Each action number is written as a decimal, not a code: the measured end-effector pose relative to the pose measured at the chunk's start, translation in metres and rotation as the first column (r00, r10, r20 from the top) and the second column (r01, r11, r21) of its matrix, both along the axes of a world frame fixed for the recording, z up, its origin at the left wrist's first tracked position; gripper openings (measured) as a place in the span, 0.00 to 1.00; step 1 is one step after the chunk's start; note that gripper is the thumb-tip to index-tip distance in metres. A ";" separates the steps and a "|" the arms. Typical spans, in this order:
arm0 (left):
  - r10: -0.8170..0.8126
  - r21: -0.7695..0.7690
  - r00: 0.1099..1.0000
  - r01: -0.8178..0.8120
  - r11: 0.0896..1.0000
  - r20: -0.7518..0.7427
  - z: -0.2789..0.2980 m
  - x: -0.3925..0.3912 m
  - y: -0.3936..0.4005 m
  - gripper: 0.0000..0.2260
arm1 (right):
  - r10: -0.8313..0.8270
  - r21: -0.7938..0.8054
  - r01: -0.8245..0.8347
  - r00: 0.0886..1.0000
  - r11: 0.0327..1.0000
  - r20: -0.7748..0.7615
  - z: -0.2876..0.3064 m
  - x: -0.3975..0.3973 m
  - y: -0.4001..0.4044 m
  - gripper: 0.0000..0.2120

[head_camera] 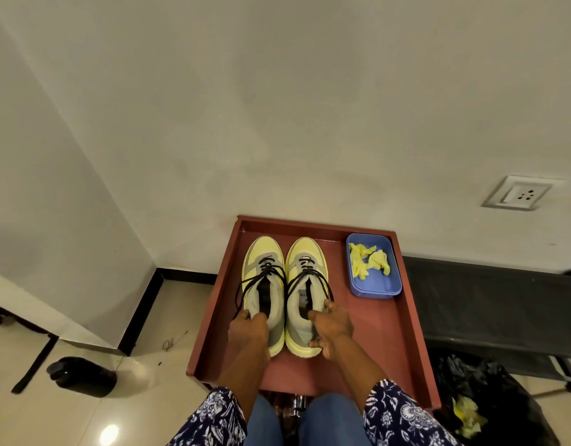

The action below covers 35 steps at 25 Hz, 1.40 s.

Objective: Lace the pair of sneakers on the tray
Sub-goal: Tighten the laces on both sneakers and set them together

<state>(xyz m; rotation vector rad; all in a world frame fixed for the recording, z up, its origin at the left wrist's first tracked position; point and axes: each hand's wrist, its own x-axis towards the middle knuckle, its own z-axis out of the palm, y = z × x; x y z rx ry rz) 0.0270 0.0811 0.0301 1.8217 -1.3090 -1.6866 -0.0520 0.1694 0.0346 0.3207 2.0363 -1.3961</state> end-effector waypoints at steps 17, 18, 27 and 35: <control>-0.112 -0.039 0.979 0.107 0.993 -0.167 0.060 -0.056 0.083 0.09 | -0.100 -0.142 0.078 0.983 0.987 -0.151 0.097 -0.035 0.111 0.21; -0.126 -0.039 0.977 0.121 0.992 -0.172 0.064 -0.062 0.092 0.07 | -0.120 -0.149 0.097 0.981 0.984 -0.154 0.099 -0.040 0.120 0.22; -0.188 0.036 0.934 0.208 0.978 -0.303 0.082 -0.106 0.166 0.07 | -0.250 -0.134 0.231 0.958 0.964 -0.144 0.099 -0.090 0.195 0.27; -0.371 0.052 0.899 0.392 0.918 -0.233 0.021 -0.180 0.216 0.21 | -0.359 -0.127 0.345 0.926 0.930 -0.115 0.080 -0.128 0.261 0.25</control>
